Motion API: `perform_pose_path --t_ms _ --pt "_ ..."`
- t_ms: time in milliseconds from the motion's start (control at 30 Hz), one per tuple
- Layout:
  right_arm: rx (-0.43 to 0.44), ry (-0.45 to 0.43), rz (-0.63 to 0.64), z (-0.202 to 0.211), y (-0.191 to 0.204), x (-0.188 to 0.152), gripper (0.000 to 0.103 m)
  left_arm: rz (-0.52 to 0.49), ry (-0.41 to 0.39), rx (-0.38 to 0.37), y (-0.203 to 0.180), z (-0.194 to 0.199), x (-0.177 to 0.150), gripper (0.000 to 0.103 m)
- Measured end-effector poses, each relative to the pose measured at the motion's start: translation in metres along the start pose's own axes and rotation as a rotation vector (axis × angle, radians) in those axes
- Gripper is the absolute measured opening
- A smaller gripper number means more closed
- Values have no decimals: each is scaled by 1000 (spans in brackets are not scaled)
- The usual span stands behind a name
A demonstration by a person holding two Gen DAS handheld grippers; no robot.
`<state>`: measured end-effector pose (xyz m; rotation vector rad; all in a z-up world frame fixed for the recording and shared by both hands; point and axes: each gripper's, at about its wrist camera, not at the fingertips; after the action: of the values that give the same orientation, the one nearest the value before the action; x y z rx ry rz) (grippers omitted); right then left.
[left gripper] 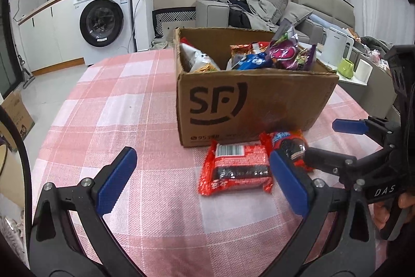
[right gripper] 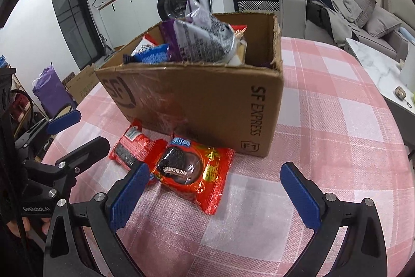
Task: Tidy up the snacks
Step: 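Withdraw both grippers from the box toward the two red packs on the table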
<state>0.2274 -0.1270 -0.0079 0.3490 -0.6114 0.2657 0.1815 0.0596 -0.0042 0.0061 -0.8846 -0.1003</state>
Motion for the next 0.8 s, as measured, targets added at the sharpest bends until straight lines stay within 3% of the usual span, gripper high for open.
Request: perform_pose_path --t_ms 567,800 --pt "-25 78 16 -39 21 2 103 134 18 1 35 -14 -9 101" --pt "-56 91 -23 -42 10 5 103 119 26 1 33 -19 -11 101"
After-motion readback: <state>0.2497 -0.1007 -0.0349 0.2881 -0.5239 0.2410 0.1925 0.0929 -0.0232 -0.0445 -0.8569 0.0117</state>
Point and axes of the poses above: each gripper's, at about its wrist camera, not at the fingertips, and z roughly against the way its jaws point, y to its left, x to its top, and after that the axes turned 7 degrees about -z, right-handed
